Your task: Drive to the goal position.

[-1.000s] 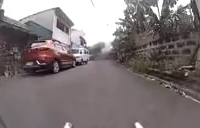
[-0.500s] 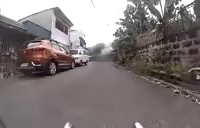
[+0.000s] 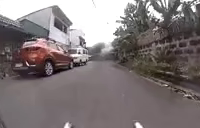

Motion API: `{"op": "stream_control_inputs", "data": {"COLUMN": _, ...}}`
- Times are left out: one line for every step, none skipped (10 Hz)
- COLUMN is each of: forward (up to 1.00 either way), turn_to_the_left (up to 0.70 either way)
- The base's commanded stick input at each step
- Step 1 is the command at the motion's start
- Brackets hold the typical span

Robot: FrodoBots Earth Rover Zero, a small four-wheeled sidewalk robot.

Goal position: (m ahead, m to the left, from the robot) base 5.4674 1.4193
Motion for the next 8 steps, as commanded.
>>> {"op": "stream_control_inputs", "data": {"forward": 0.7, "turn_to_the_left": 0.0}}
{"op": "stream_control_inputs", "data": {"forward": 0.7, "turn_to_the_left": 0.0}}
{"op": "stream_control_inputs", "data": {"forward": 0.7, "turn_to_the_left": 0.0}}
{"op": "stream_control_inputs", "data": {"forward": 0.7, "turn_to_the_left": 0.0}}
{"op": "stream_control_inputs", "data": {"forward": 0.7, "turn_to_the_left": 0.0}}
{"op": "stream_control_inputs", "data": {"forward": 0.7, "turn_to_the_left": 0.0}}
{"op": "stream_control_inputs", "data": {"forward": 0.7, "turn_to_the_left": 0.0}}
{"op": "stream_control_inputs", "data": {"forward": 0.7, "turn_to_the_left": 0.0}}
